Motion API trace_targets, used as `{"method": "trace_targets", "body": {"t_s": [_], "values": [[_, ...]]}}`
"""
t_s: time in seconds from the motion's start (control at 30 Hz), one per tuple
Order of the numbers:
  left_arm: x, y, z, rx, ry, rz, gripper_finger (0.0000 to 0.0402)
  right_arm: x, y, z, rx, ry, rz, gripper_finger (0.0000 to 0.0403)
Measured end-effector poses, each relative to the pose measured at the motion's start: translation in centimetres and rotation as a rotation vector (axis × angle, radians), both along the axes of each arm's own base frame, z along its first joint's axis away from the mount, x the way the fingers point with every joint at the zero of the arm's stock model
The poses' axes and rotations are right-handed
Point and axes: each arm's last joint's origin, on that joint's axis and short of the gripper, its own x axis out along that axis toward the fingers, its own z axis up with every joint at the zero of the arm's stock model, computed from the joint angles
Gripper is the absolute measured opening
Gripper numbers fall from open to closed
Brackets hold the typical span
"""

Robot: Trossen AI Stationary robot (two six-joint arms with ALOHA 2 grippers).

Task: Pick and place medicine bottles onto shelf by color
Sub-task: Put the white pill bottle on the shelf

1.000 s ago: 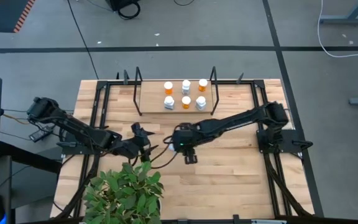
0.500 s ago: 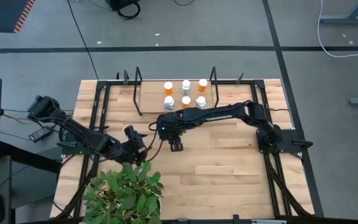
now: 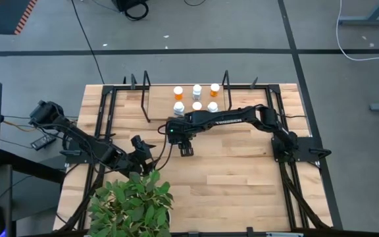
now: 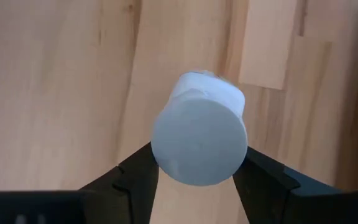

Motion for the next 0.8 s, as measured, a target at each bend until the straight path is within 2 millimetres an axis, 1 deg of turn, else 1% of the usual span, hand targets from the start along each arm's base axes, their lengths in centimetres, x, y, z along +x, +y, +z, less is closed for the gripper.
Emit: {"method": "trace_targets", "body": {"t_s": [0.27, 0.4, 0.47, 0.6, 0.67, 0.8], "values": [[0.2, -0.1, 0.2, -0.016, -0.029, 0.007, 0.0288, 0.1, -0.3, 0.0, 0.023, -0.009, 0.016, 0.025], [0.4, -0.1, 0.4, -0.019, -0.061, 0.017, 0.0288, -0.1, -0.3, 0.0, 0.024, 0.007, 0.013, 0.0259], [0.6, 0.2, 0.5, -0.001, -0.089, 0.052, 0.0288, -0.8, -0.3, 0.5, 0.027, 0.048, 0.0, 0.026], [1.4, 1.0, 0.9, 0.041, -0.207, 0.201, 0.0288, -2.4, -0.2, 2.7, 0.006, 0.091, -0.014, 0.0261], [1.9, 1.5, 1.2, 0.042, -0.23, 0.216, 0.0288, -3.3, -0.2, 3.7, 0.005, 0.122, -0.035, 0.0261], [3.4, 2.4, 0.9, 0.014, -0.236, 0.201, 0.0288, -5.5, -0.1, 6.7, 0.01, 0.131, -0.083, 0.0261]]}}
